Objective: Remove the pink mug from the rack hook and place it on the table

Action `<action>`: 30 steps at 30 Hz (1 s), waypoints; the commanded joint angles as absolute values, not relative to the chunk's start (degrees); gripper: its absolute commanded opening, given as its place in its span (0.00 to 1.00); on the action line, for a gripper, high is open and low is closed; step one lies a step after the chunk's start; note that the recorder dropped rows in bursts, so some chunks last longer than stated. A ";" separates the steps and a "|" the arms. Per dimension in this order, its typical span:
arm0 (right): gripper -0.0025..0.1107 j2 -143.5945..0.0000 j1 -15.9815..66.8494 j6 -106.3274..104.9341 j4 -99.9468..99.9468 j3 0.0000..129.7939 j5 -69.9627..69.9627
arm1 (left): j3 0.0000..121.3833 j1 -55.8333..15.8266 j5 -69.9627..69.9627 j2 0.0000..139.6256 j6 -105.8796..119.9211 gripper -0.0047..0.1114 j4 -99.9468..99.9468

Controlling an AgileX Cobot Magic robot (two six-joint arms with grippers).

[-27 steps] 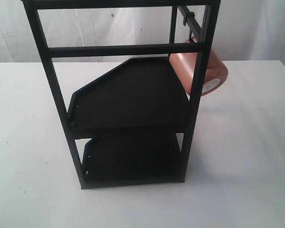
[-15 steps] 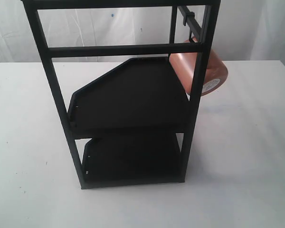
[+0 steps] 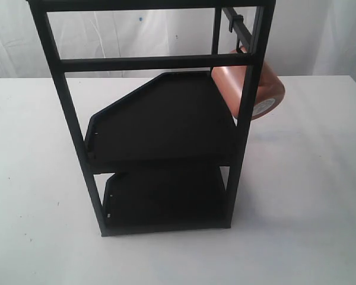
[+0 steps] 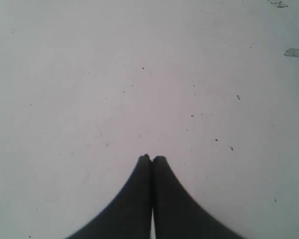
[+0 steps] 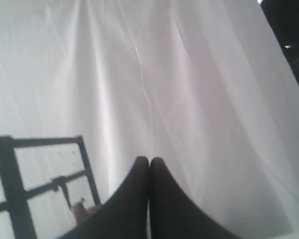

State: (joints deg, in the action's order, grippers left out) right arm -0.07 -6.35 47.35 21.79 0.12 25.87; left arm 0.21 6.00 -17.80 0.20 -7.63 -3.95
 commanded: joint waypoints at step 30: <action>0.02 -31.75 -0.46 86.58 95.45 32.06 25.84 | 0.00 5.52 -18.73 0.00 -7.55 0.04 -3.72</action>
State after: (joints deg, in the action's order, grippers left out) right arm -29.73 -1.47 82.26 90.65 30.92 29.36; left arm 0.21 6.00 -17.80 0.20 -7.63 -3.95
